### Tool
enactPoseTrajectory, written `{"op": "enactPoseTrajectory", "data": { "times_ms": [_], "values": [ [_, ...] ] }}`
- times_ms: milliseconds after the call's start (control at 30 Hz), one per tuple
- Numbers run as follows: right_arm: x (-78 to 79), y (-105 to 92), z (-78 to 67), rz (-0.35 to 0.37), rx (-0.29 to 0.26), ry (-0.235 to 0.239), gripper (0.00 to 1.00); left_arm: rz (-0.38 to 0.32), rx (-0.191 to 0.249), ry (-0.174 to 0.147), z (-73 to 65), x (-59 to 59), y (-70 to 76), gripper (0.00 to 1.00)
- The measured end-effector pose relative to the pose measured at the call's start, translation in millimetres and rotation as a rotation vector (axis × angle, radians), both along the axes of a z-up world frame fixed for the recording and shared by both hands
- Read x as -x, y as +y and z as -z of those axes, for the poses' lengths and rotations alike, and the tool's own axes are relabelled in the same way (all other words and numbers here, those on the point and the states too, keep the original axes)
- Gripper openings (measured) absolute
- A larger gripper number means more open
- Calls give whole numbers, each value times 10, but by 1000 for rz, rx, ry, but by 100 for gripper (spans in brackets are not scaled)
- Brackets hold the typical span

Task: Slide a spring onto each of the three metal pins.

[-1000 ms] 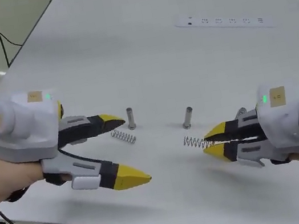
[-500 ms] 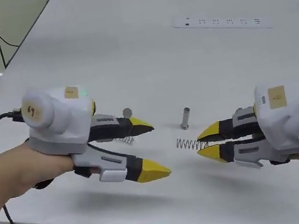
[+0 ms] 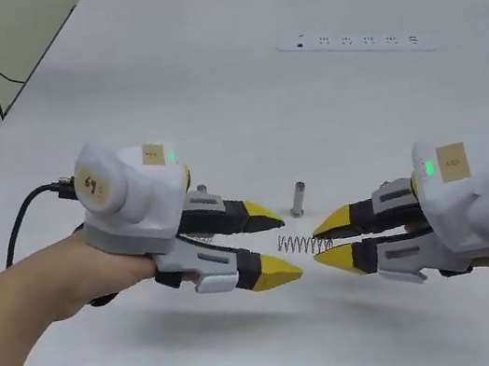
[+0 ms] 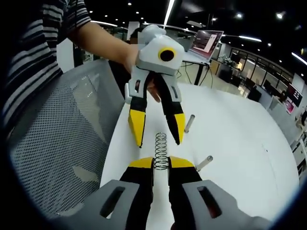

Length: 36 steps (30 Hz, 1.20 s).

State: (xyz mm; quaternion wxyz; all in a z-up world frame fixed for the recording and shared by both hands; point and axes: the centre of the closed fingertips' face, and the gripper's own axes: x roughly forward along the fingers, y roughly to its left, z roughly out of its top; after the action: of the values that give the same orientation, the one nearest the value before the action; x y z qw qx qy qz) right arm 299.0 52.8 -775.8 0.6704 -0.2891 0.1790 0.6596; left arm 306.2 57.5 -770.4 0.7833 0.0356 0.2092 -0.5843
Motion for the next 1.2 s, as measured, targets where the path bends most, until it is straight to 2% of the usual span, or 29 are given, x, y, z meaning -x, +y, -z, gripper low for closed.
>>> {"op": "enactPoseTrajectory", "data": {
  "times_ms": [500, 667, 1000, 1200],
  "values": [
    [-4, -29, -59, 8, -21, 13, 8, 26, 26, -11, -52, -16, -72, 7],
    [-15, -32, -61, 9, -20, 15, 8, 30, 23, -31, -60, -17, -76, 5],
    [9, -40, -61, 4, -15, 22, 8, 59, 20, -43, -67, 31, -83, 3],
    [24, -43, -56, 15, -18, 35, 8, 68, 24, -36, -69, 52, -88, 3]
  ]
}}
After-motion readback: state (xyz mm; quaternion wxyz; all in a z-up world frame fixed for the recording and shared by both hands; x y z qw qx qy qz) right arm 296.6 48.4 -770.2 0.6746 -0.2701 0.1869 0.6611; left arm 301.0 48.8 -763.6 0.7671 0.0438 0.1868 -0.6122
